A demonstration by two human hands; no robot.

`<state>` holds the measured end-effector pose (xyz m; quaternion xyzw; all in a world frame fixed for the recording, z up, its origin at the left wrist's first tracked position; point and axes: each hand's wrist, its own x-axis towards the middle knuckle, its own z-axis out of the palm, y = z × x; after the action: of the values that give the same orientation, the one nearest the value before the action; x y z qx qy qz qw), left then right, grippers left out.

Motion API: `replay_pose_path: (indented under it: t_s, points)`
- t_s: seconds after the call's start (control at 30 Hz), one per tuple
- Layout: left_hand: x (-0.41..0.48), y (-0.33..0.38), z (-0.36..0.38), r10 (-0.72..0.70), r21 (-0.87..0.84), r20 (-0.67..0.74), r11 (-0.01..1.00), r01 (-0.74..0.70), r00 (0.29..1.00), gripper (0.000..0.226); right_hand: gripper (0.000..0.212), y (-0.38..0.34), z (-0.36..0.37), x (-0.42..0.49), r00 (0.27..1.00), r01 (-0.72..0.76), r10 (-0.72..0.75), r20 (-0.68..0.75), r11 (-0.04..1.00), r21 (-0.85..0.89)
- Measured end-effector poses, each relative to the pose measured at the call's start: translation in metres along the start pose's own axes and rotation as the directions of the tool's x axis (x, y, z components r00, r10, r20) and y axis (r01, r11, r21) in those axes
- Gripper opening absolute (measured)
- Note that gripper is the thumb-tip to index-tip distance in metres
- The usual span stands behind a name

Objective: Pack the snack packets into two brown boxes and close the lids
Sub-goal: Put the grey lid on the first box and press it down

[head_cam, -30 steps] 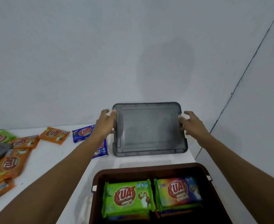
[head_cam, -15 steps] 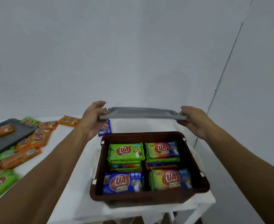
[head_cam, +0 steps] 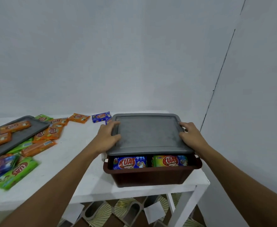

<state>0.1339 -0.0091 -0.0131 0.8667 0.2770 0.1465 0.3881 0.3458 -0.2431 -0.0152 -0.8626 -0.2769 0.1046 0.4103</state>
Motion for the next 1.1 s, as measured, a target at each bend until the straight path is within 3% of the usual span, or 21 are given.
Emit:
replay_pose_path:
  t_s: [0.1, 0.23, 0.33, 0.47, 0.53, 0.63, 0.73, 0.83, 0.97, 1.1]
  points:
    - [-0.004, 0.0, 0.006, 0.103, 0.279, -0.111, 0.958, -0.069, 0.988, 0.06, 0.059, 0.003, 0.0, -0.004, 0.998, 0.061, -0.062, 0.0, 0.984, -0.167]
    - [-0.002, -0.002, 0.009, 0.194, 0.402, -0.182, 0.909, -0.107, 0.964, 0.056, 0.029, 0.002, -0.006, -0.014, 0.986, 0.087, -0.126, -0.109, 0.947, -0.31]
    - [-0.008, -0.001, 0.014, 0.252, 0.5, -0.203, 0.858, -0.122, 0.946, 0.05, 0.02, 0.009, -0.008, -0.019, 0.986, 0.069, -0.106, -0.125, 0.961, -0.269]
    - [-0.013, -0.003, 0.019, 0.178, 0.449, -0.22, 0.891, -0.062, 0.959, 0.049, 0.019, 0.014, -0.006, -0.024, 0.99, 0.037, -0.065, -0.122, 0.974, -0.223]
    - [-0.012, -0.002, 0.018, 0.116, 0.449, -0.229, 0.893, -0.001, 0.966, 0.061, 0.018, 0.012, -0.006, -0.026, 0.992, 0.022, -0.049, -0.12, 0.976, -0.215]
    - [-0.012, -0.001, 0.016, -0.106, 0.153, -0.249, 0.977, 0.147, 0.963, 0.09, 0.017, 0.012, -0.005, -0.028, 0.997, 0.015, -0.036, -0.071, 0.961, -0.276]
    - [-0.011, -0.003, 0.012, -0.334, -0.106, -0.137, 0.941, 0.322, 0.932, 0.106, 0.039, 0.008, -0.005, -0.027, 1.0, -0.016, 0.015, -0.006, 0.943, -0.333]
    - [-0.015, 0.003, 0.009, -0.369, -0.026, -0.16, 0.929, 0.37, 0.915, 0.11, 0.06, 0.006, -0.004, -0.028, 0.997, -0.08, 0.074, -0.032, 0.915, -0.396]
    - [-0.028, 0.011, 0.019, -0.157, 0.318, -0.365, 0.905, 0.281, 0.918, 0.088, 0.054, 0.002, 0.0, -0.036, 0.99, -0.093, 0.035, -0.137, 0.891, -0.445]
    - [-0.033, 0.005, 0.018, -0.149, 0.26, -0.367, 0.931, 0.255, 0.918, 0.066, 0.061, 0.008, 0.002, -0.038, 0.977, -0.087, 0.016, -0.213, 0.941, -0.328]
